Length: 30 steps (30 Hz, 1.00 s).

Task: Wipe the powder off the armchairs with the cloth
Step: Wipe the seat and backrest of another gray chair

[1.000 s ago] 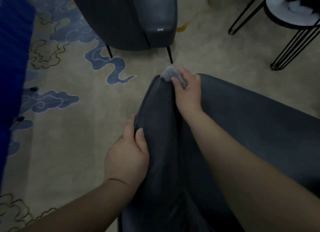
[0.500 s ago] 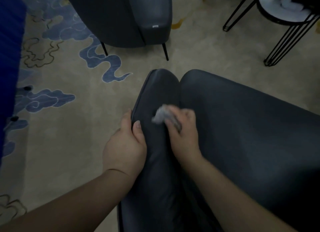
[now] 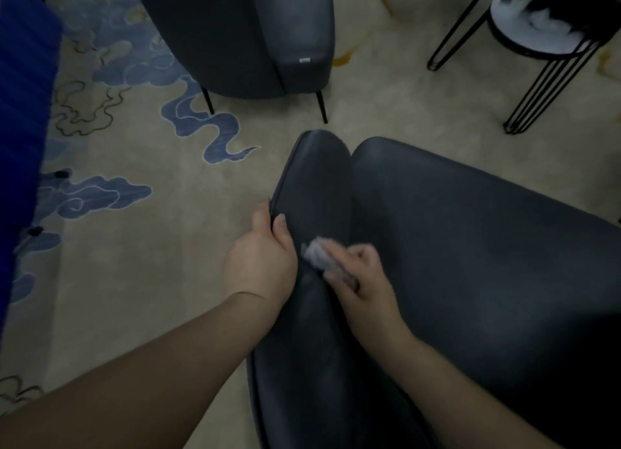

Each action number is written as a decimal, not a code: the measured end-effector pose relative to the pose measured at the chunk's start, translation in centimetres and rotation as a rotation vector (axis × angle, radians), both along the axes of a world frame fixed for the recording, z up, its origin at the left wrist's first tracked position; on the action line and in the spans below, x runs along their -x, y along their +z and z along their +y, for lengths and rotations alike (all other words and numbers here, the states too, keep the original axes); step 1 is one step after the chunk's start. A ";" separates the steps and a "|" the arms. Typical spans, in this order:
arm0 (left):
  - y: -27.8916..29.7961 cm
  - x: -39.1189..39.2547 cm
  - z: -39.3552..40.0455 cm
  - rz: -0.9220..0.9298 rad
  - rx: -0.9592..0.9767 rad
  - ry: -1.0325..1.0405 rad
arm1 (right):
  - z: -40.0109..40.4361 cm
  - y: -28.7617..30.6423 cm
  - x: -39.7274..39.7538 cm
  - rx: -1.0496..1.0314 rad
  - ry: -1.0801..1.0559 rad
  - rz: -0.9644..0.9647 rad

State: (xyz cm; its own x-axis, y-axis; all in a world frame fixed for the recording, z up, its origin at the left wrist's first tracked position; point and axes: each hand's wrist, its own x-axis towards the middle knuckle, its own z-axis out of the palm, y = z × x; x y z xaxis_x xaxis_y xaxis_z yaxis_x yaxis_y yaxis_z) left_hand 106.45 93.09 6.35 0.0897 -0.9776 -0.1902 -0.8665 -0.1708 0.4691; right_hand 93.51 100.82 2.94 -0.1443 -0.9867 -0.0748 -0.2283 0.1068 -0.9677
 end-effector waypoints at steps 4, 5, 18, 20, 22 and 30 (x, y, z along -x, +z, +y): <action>0.3 0.0 0.3 0.038 -0.013 0.004 | 4.6 1.7 1.1 -0.111 0.125 -0.111; 0.3 0.0 0.2 0.037 -0.025 0.005 | 5.0 2.0 1.4 -0.140 0.136 -0.097; 8.1 -6.5 5.4 -0.183 -0.159 -0.357 | 5.5 10.6 0.9 -0.182 -0.037 0.327; 9.5 -8.8 6.4 -0.285 -0.101 -0.410 | 5.6 12.5 0.1 -0.179 -0.050 0.359; 10.7 -11.2 6.5 -0.330 -0.057 -0.430 | 5.7 14.1 -1.3 -0.182 -0.056 0.394; 15.1 -23.8 5.4 -0.391 0.032 -0.586 | 4.7 16.9 -11.7 -0.190 -0.248 0.430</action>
